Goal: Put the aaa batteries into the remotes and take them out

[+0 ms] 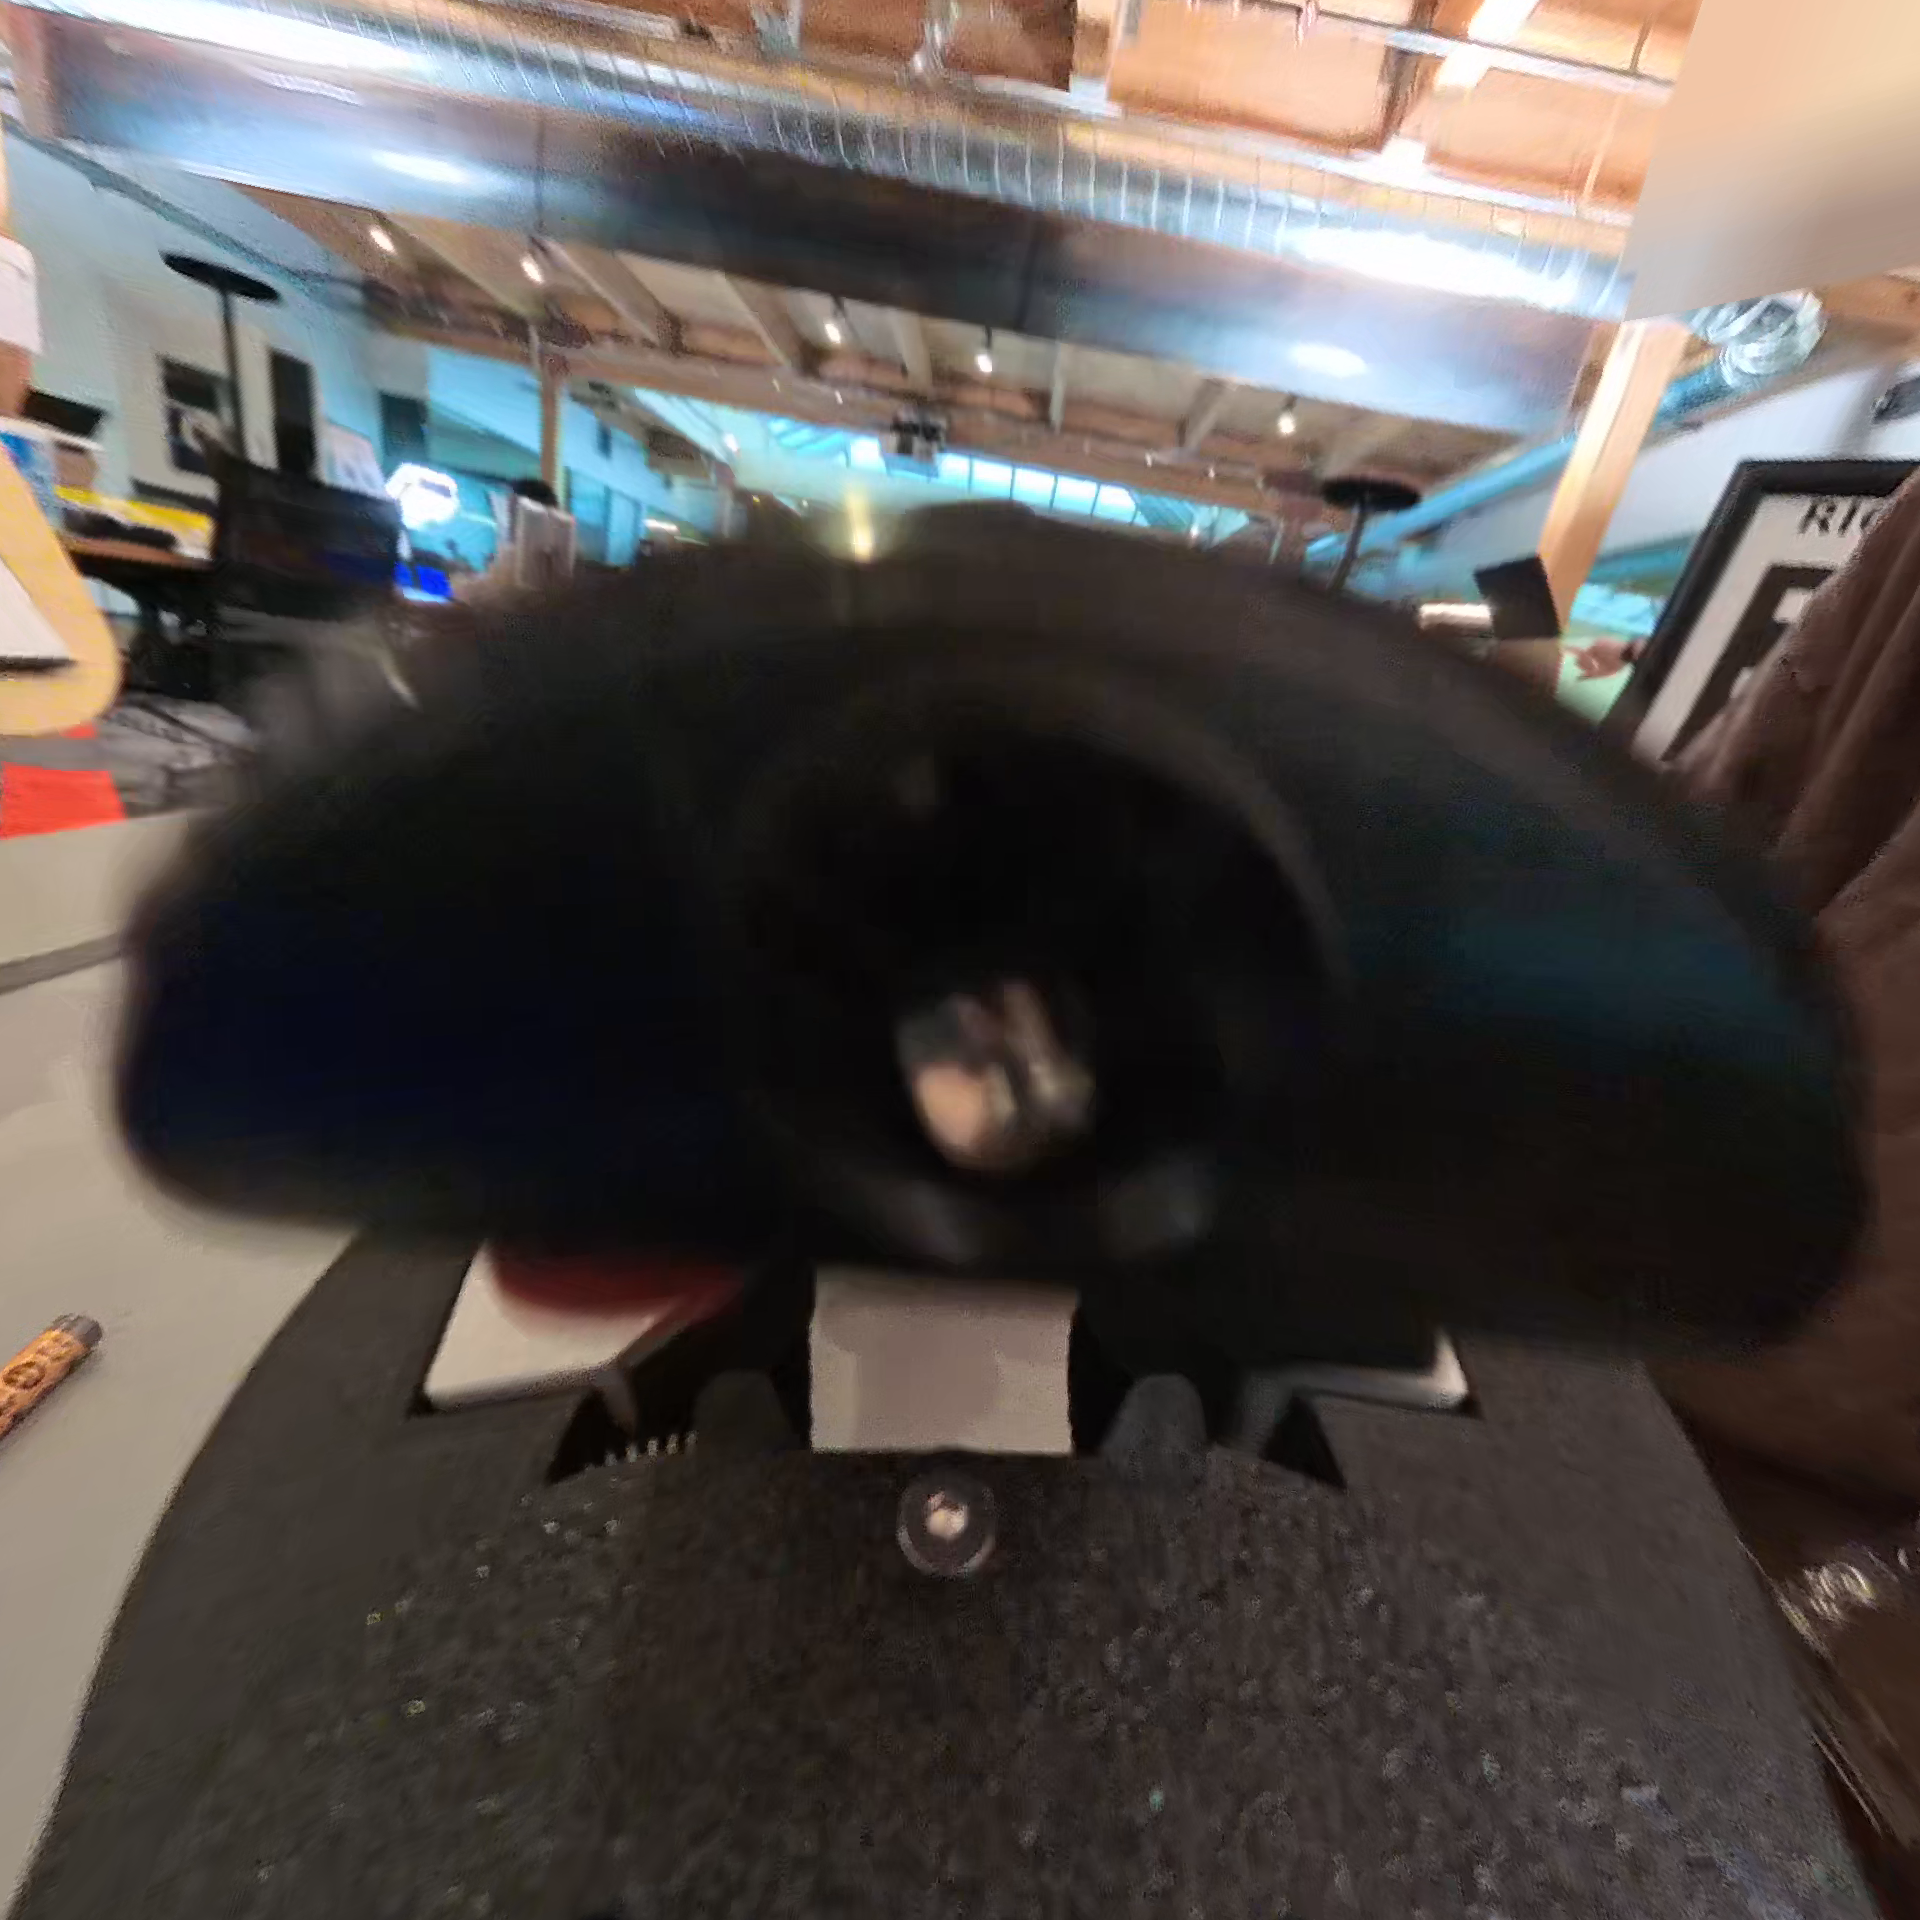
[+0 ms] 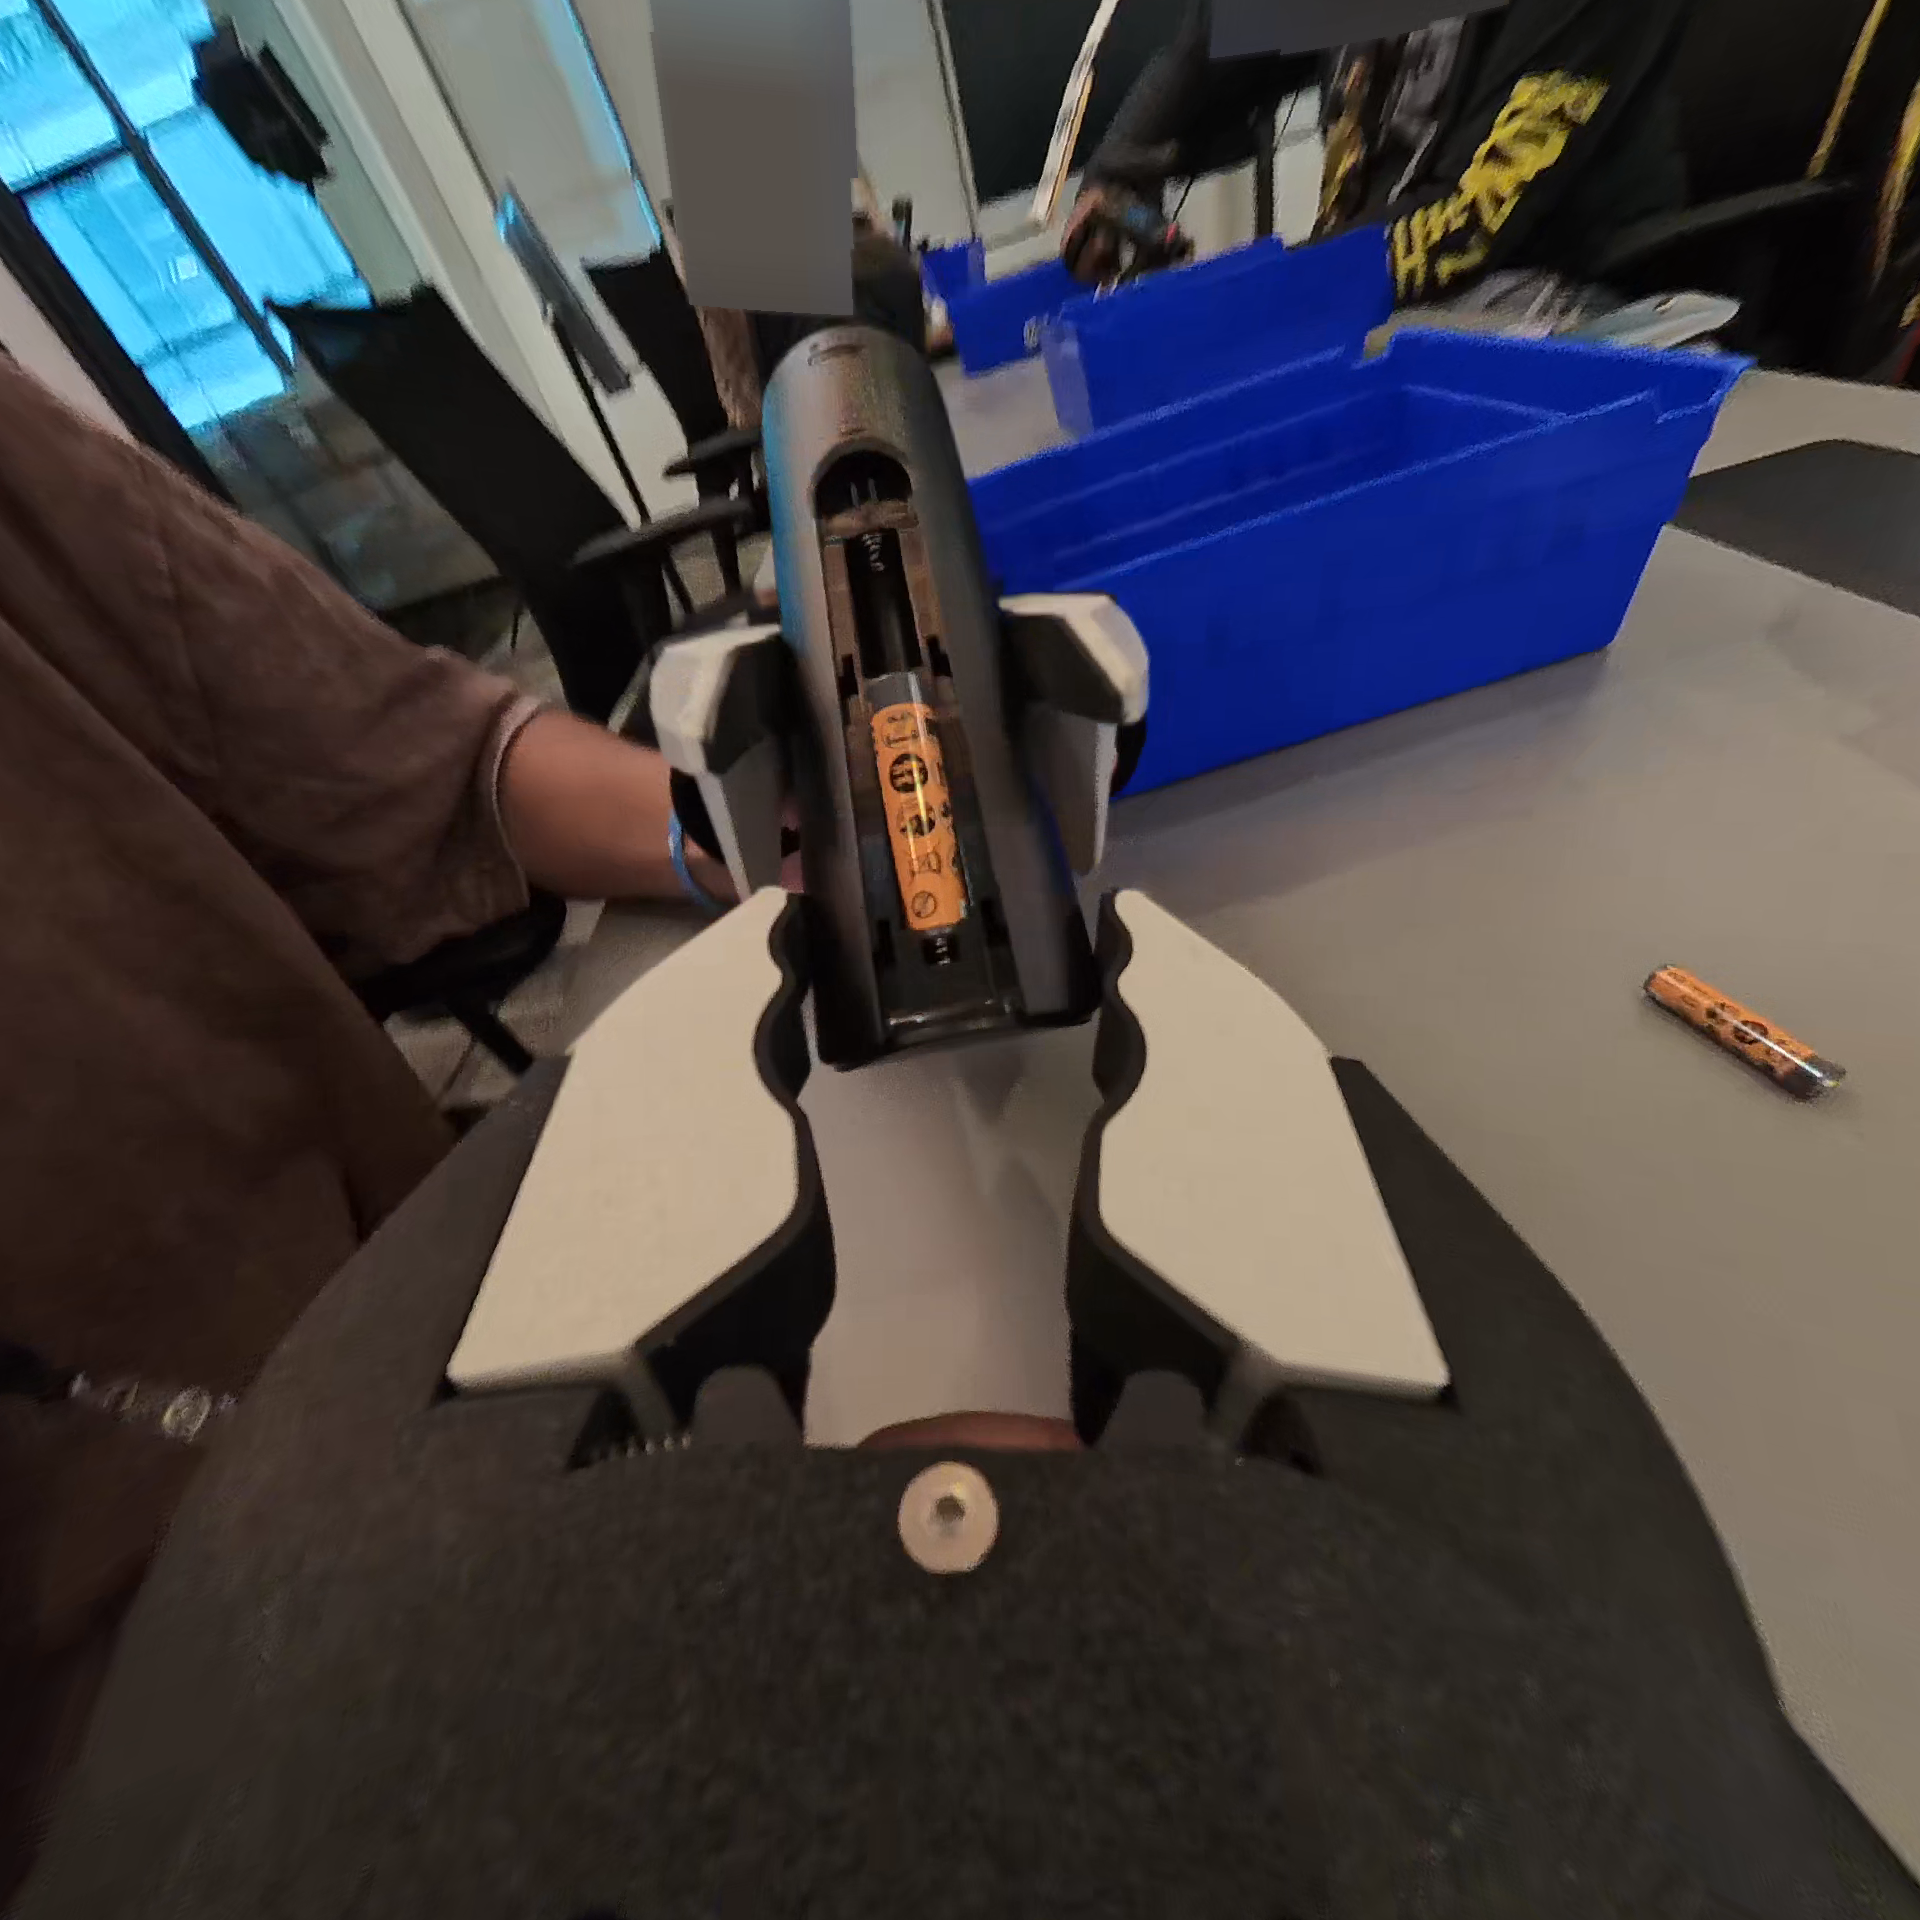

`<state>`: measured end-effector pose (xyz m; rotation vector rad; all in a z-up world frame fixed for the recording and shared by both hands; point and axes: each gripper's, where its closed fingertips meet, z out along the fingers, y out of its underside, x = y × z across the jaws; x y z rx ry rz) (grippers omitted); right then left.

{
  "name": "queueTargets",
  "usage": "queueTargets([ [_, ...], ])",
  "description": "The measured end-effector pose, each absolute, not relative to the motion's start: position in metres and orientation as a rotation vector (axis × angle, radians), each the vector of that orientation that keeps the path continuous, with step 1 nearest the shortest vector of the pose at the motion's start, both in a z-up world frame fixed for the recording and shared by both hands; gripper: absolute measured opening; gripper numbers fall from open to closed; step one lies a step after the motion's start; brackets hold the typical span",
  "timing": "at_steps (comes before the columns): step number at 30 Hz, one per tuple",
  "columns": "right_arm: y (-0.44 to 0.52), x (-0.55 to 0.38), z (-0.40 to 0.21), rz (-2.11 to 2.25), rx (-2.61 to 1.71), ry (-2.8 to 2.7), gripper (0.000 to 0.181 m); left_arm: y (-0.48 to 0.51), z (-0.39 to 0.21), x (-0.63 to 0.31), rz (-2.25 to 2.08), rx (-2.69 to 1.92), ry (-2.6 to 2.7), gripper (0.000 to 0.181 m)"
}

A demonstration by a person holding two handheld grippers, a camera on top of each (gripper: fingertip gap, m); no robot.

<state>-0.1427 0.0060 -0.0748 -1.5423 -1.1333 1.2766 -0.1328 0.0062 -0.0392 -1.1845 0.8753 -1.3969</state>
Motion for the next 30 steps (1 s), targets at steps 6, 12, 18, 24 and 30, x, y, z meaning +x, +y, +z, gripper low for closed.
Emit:
queueTargets([
  [6, 0.006, -0.126, -0.073, 1.219, -1.654, -1.331, 0.052, 0.001, -0.057, -0.121, -1.345, -1.267, 0.991, 0.064],
  [12, 0.013, -0.126, -0.067, 1.183, -1.718, -1.255, 0.054, 0.007, -0.05, -0.124, -1.314, -1.241, 0.945, 0.059],
  [18, 0.016, -0.132, -0.052, 1.496, -1.814, -0.684, 0.076, 0.006, -0.048, -0.125, -1.21, -1.203, 0.953, 0.059],
  [24, 0.021, -0.132, -0.044, 1.595, -1.782, -0.247, 0.074, 0.01, -0.056, -0.121, -1.149, -1.219, 0.965, 0.058],
  [30, 0.025, -0.133, -0.059, 1.358, -1.878, -0.291, 0.063, 0.006, -0.06, -0.116, -1.104, -1.215, 0.996, 0.058],
])
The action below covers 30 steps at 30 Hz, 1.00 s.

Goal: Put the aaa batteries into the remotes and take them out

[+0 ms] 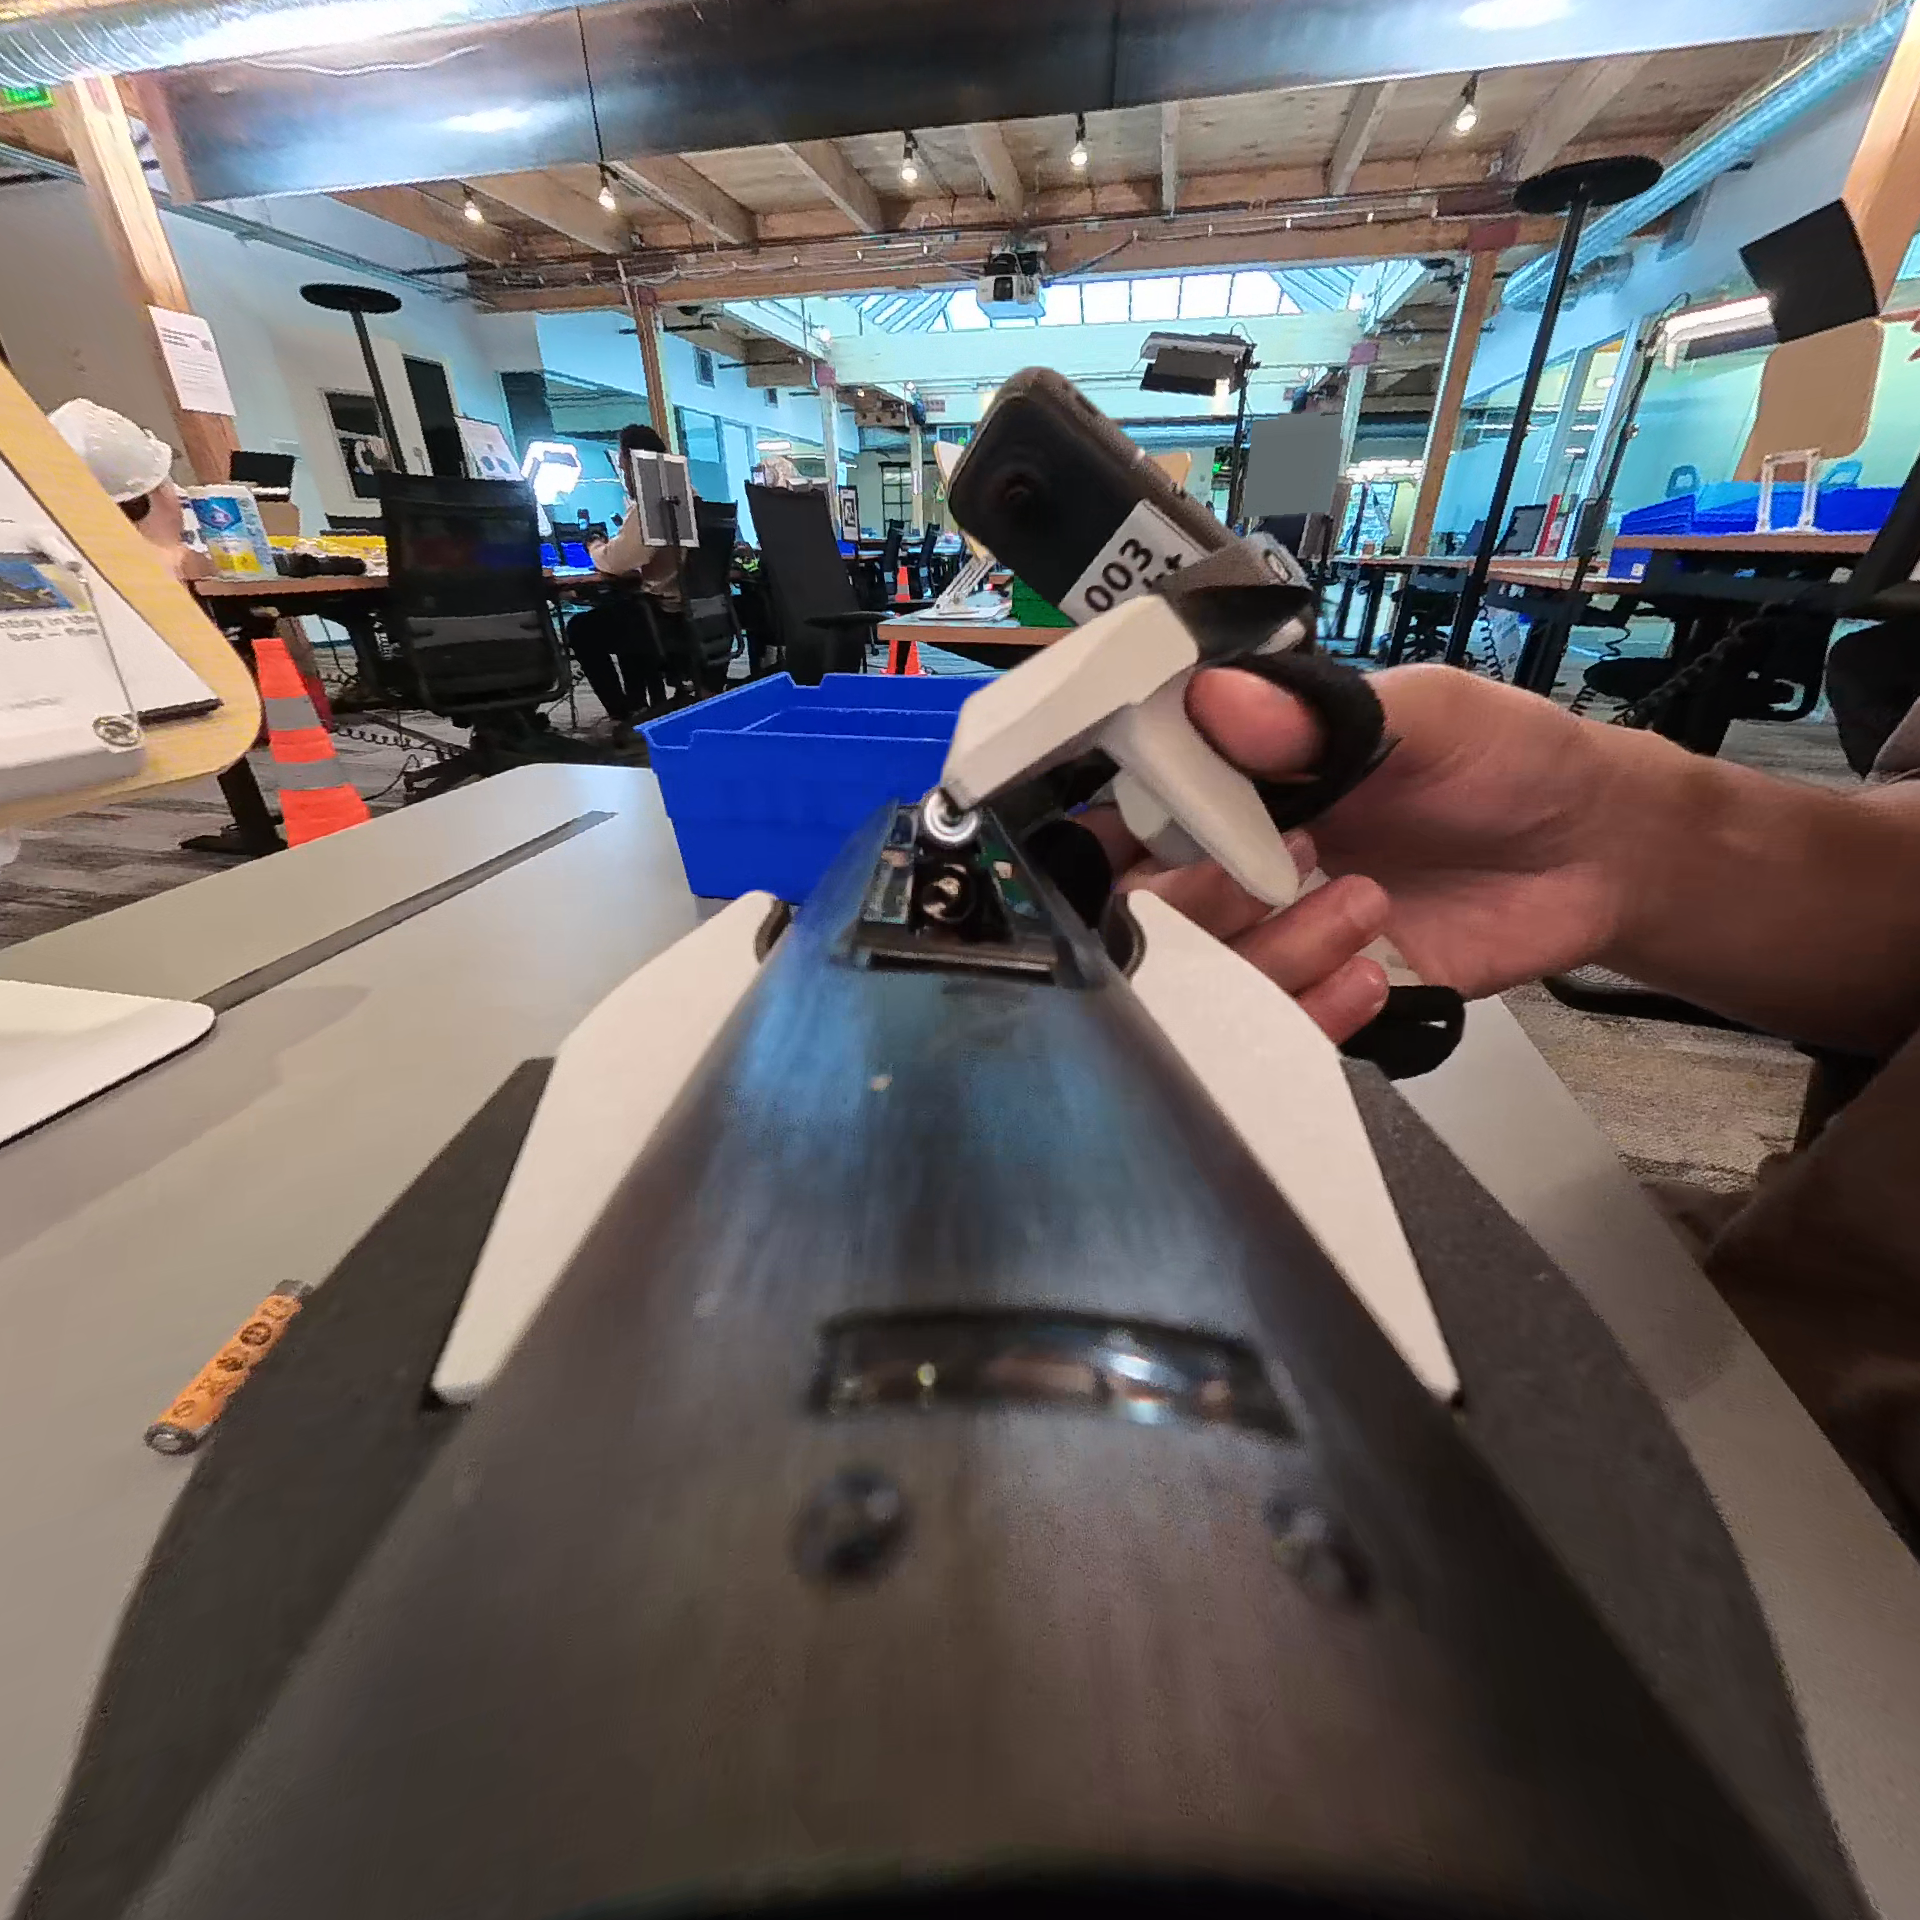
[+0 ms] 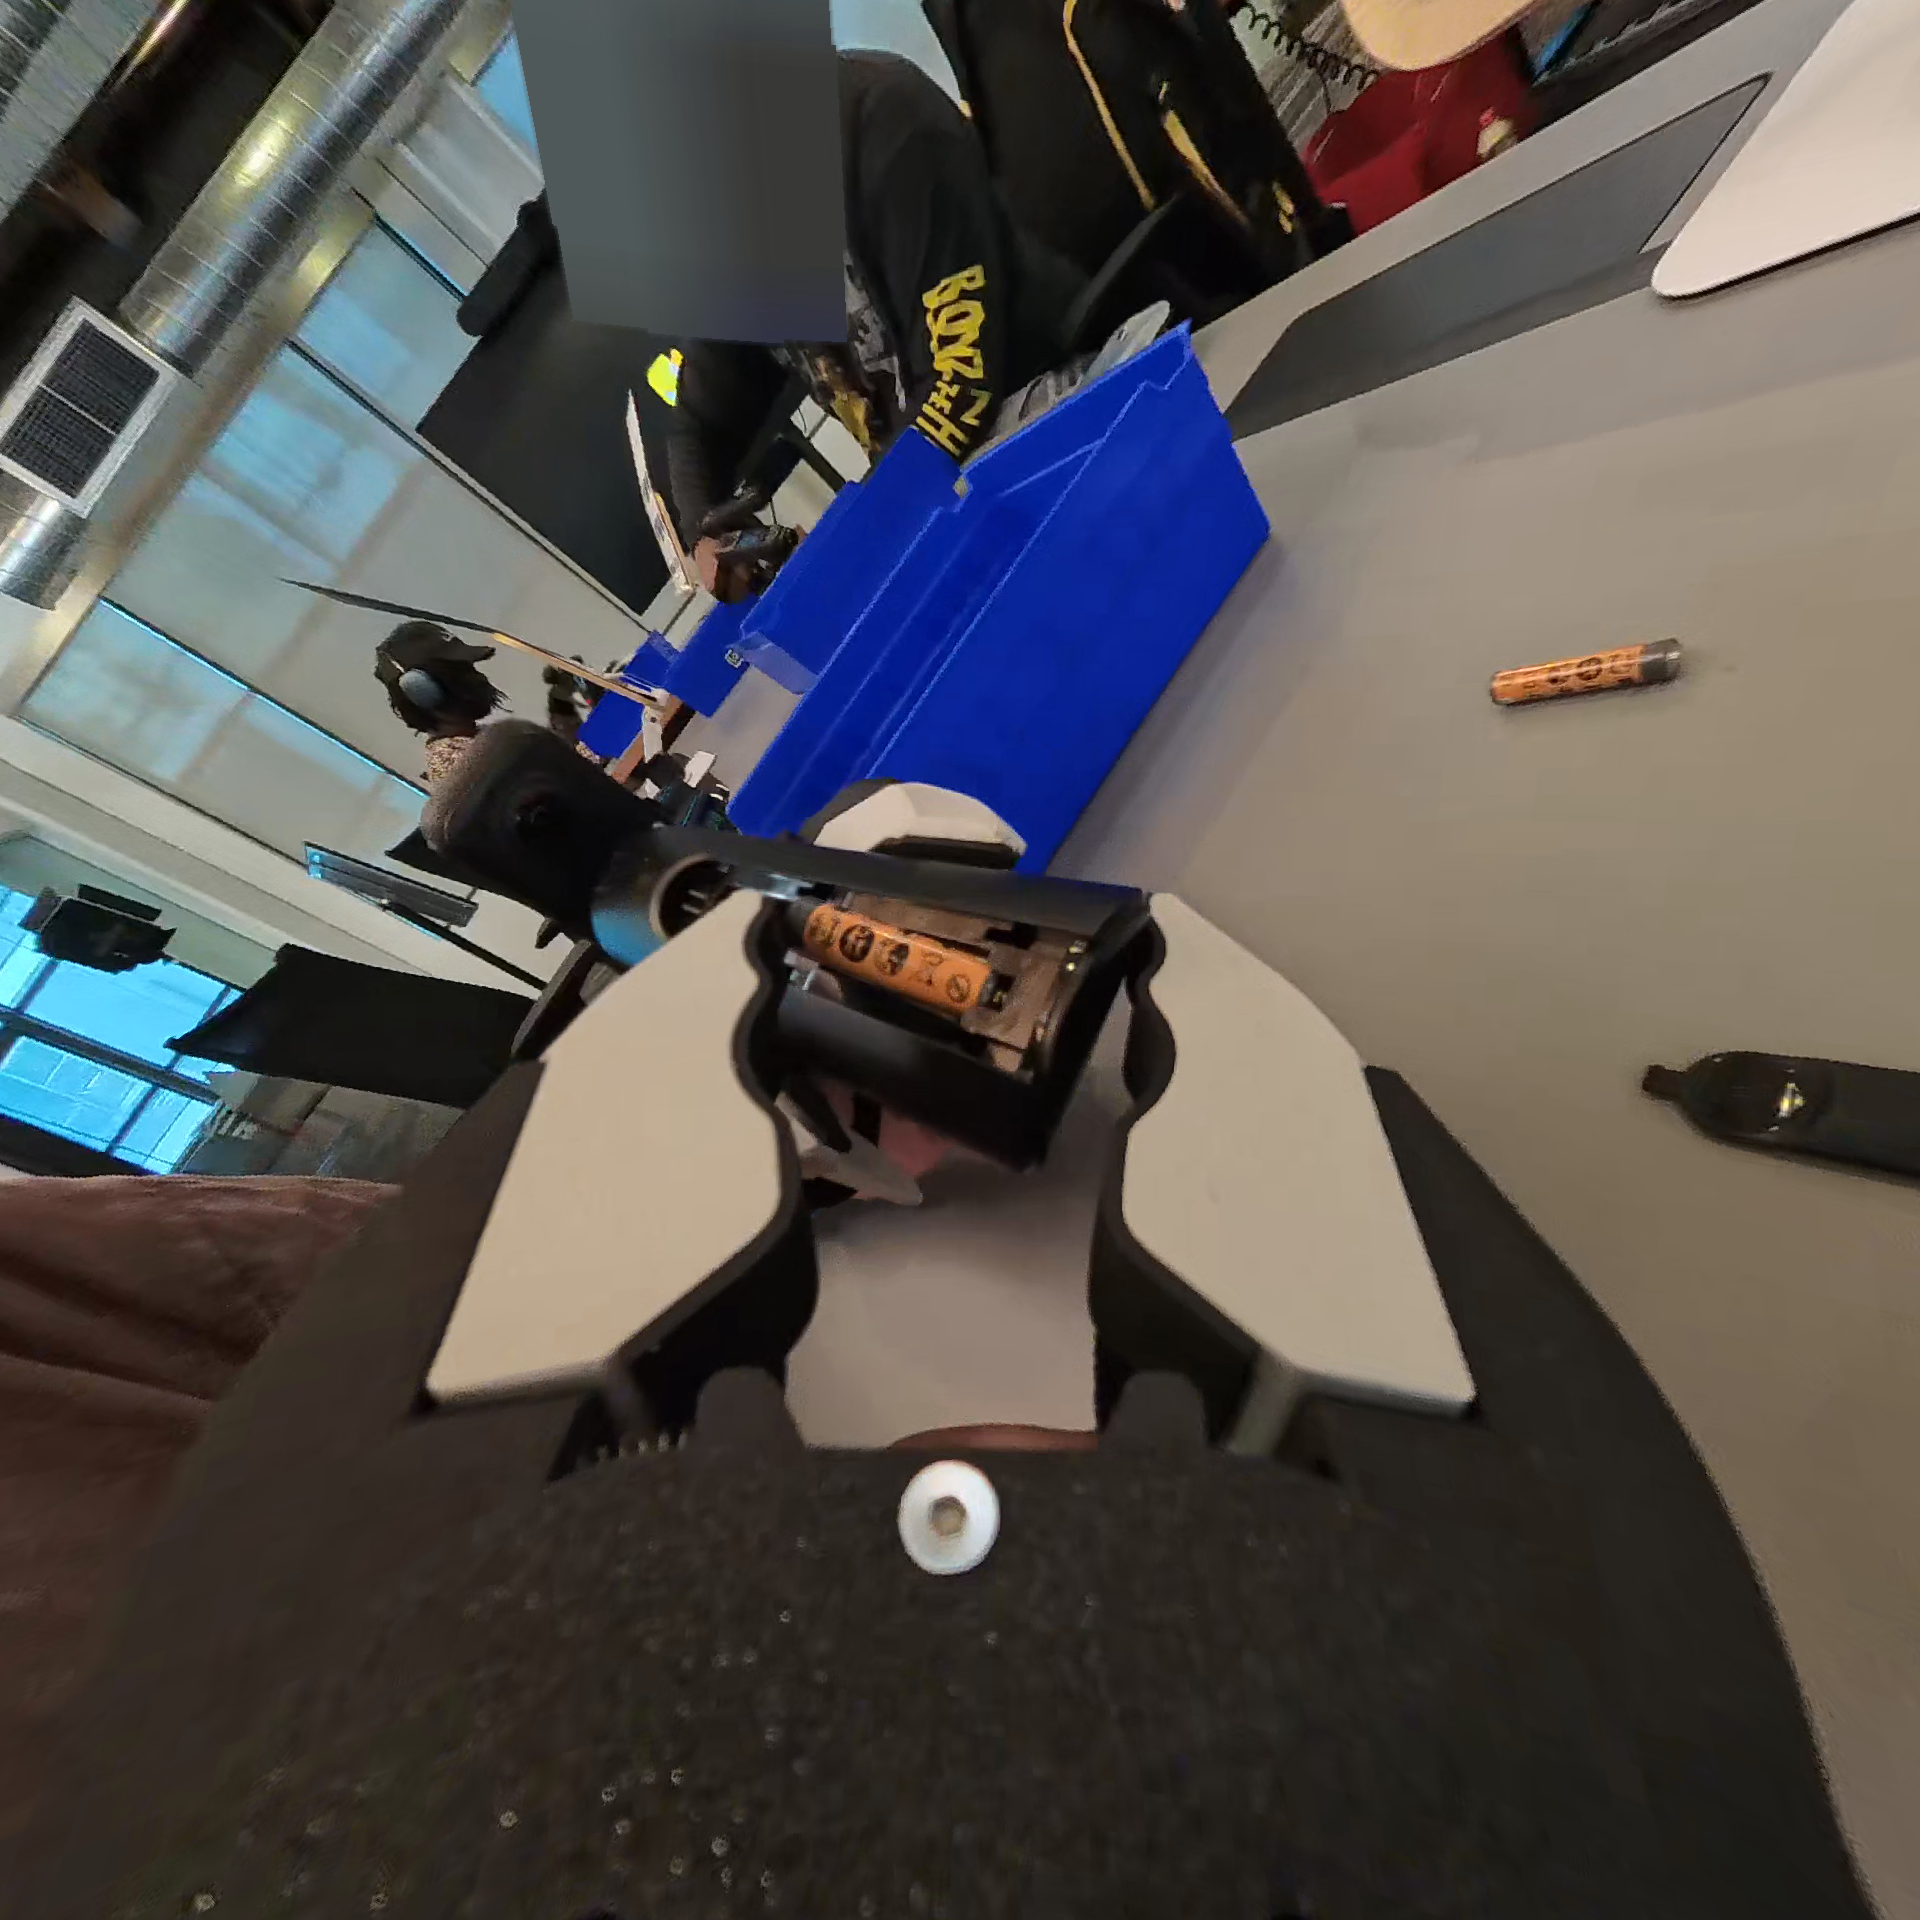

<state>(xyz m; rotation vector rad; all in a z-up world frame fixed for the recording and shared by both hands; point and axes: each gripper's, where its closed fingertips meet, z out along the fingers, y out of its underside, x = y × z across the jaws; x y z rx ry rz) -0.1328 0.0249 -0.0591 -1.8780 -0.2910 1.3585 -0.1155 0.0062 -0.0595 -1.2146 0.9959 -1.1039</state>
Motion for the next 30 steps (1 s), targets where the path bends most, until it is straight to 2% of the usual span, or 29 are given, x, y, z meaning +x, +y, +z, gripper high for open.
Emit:
queueTargets([
  [12, 0.018, -0.131, -0.064, 1.369, -1.899, -0.386, 0.051, 0.003, -0.064, -0.112, -1.075, -1.202, 1.021, 0.058],
  [18, 0.014, -0.131, -0.061, 1.509, -1.875, -0.329, 0.055, 0.002, -0.064, -0.112, -1.084, -1.195, 1.038, 0.058],
  [26, 0.017, -0.13, -0.063, 1.496, -1.872, -0.336, 0.04, 0.002, -0.065, -0.112, -1.074, -1.196, 1.034, 0.058],
  [30, 0.017, -0.133, -0.063, 1.525, -1.868, -0.342, 0.041, 0.002, -0.062, -0.115, -1.081, -1.196, 1.023, 0.058],
])
